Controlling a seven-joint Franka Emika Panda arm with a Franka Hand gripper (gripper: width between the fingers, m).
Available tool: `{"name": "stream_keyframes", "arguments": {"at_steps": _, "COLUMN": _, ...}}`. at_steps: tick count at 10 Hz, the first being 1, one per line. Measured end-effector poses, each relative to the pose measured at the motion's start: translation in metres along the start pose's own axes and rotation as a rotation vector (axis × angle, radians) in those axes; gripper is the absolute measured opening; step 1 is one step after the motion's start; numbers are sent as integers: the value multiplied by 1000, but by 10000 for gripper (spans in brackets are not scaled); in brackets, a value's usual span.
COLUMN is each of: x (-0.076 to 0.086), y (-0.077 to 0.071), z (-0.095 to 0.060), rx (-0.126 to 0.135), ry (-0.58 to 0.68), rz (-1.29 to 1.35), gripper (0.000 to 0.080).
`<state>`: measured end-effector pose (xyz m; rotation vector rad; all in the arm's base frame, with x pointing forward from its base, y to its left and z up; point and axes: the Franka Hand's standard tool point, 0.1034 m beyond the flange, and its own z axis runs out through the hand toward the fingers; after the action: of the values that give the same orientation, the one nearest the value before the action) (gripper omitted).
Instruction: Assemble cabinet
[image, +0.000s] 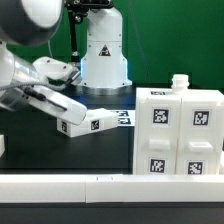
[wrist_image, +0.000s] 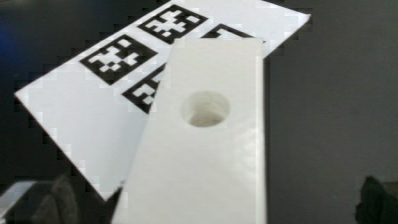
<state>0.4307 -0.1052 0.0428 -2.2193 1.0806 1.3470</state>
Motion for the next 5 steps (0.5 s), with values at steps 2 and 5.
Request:
{"name": "stream_keyframes", "arguments": {"at_steps": 2, "x": -1, "y": -3, "z": -1, "rx": -4, "ry": 3, "rz": -6, "gripper": 795}}
{"name": "stream_keyframes", "arguments": {"at_steps": 5, "x": 10, "y": 2, "z": 9, "rx": 5, "ry": 23, "rz": 13, "gripper": 795}}
